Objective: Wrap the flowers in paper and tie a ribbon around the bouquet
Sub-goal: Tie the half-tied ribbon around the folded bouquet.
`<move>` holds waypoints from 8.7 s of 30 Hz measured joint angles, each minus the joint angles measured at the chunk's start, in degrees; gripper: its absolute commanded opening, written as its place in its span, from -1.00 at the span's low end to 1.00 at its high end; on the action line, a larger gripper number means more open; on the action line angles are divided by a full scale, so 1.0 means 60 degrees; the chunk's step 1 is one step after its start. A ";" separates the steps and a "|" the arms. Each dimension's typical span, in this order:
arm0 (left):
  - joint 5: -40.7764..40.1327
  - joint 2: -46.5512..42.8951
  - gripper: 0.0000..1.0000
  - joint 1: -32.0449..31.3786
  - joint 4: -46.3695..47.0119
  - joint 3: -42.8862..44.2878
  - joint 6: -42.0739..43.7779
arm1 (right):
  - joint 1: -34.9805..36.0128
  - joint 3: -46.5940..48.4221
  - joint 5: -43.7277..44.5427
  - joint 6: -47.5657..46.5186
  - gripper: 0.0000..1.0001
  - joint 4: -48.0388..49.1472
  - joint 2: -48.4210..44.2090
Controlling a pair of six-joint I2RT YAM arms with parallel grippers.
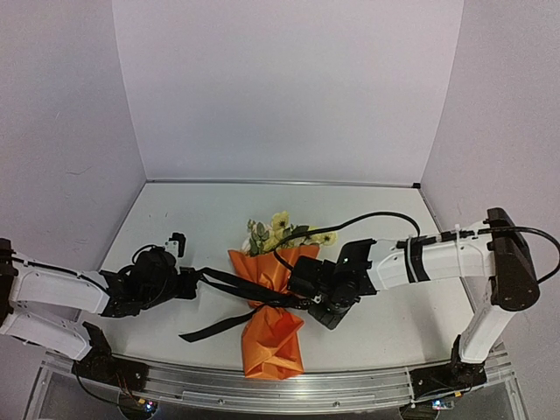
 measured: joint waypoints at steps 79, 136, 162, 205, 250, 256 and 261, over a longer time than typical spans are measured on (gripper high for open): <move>0.2555 0.0935 -1.00 0.0896 0.1476 0.0466 0.1389 | -0.2266 -0.4031 -0.5259 -0.2594 -0.89 0.6581 -0.2621; 0.1789 0.1230 0.21 -0.0874 -0.2537 0.1749 -0.5131 | -0.2266 -0.4032 -0.0124 -0.0983 -1.00 0.3843 -0.3465; 0.1987 0.1583 -0.09 -0.1135 -0.2318 0.1903 -0.5998 | -0.2266 -0.4690 0.0798 -0.0436 -1.00 0.3464 -0.4091; 0.2523 0.4044 -0.26 -0.1986 -0.0837 0.2706 -1.1750 | -0.2266 -0.5247 0.0433 -0.0403 -1.00 0.4123 -0.4890; 0.0652 0.3317 -1.00 -0.2029 -0.1850 0.3909 -0.1992 | -0.2266 -0.5272 0.2230 -0.0085 -1.00 0.2875 -0.4578; 0.1010 0.3383 -1.00 -0.2044 -0.1558 0.3909 -0.1354 | -0.2172 -0.4872 0.1605 0.0855 -1.00 0.2732 -0.3806; 0.1252 0.3383 -1.00 -0.2044 -0.1388 0.3867 -0.1035 | -0.1508 -0.4052 0.1237 0.1431 -1.00 0.2930 -0.2420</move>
